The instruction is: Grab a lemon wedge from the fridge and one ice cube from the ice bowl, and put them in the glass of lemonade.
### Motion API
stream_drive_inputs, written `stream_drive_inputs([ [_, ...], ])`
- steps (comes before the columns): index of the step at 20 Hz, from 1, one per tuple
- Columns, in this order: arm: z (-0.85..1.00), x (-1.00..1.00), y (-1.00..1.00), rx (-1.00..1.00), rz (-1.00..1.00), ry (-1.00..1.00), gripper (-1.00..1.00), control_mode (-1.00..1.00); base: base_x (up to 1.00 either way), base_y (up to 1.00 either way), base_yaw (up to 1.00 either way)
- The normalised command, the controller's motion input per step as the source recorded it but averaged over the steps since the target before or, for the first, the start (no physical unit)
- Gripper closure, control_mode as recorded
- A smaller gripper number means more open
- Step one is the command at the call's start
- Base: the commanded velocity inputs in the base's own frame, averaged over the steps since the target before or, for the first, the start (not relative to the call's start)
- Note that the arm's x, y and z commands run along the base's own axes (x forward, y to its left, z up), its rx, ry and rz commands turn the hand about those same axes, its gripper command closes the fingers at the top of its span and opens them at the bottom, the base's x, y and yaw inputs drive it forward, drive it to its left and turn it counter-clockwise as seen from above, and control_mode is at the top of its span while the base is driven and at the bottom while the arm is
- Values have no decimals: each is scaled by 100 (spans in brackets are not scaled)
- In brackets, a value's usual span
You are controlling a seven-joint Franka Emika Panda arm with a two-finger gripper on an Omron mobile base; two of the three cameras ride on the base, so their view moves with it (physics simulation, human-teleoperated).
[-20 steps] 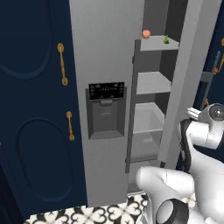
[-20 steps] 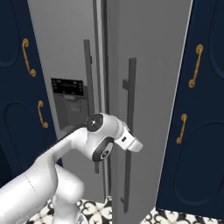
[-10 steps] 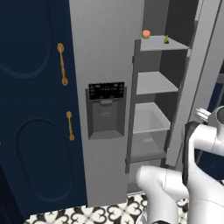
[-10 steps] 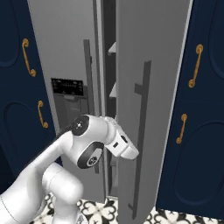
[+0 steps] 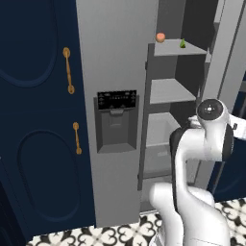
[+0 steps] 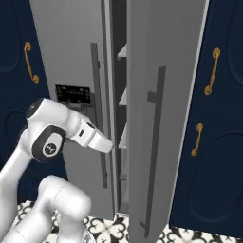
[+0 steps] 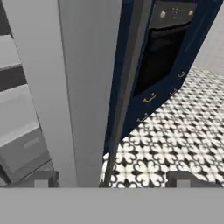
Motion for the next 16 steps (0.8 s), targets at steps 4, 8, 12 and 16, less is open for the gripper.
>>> stream_drive_inputs([
  [4, 3, 100, 90, -34, 0, 61, -100, -100, 0, 0, 0],
  [8, -7, 99, 17, -28, 5, 56, -100, -100, 0, 0, 0],
  [12, -8, 94, -2, -20, 11, 42, -100, -100, 0, 0, 0],
  [16, -4, 52, -31, -5, 4, 18, -100, -100, 0, 0, 0],
])
